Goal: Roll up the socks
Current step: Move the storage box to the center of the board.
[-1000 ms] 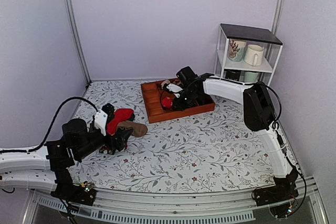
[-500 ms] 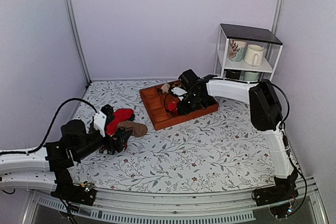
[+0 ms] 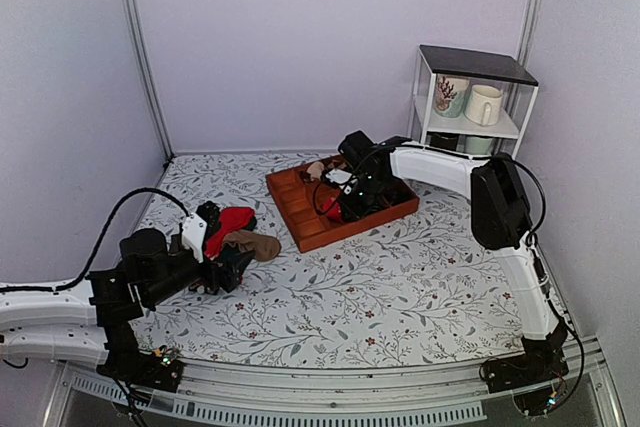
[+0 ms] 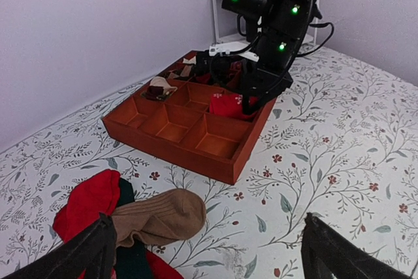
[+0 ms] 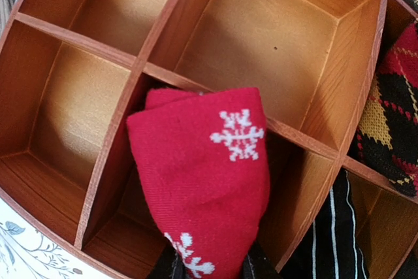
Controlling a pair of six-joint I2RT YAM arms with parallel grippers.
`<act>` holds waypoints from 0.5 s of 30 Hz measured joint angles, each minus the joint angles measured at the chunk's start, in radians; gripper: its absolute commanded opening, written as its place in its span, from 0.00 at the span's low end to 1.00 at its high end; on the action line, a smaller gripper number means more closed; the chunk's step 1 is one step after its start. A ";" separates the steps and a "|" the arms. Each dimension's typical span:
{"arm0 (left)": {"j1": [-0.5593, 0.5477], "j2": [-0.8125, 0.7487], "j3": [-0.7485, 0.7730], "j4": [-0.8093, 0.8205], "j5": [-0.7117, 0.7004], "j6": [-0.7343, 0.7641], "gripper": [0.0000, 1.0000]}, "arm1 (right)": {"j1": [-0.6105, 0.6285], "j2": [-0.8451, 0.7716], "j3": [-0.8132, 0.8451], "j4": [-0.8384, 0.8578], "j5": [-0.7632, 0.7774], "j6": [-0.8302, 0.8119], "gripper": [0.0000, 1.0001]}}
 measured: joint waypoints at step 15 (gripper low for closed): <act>0.001 0.037 0.011 -0.002 0.006 0.016 1.00 | 0.002 0.129 0.184 -0.135 0.000 0.008 0.00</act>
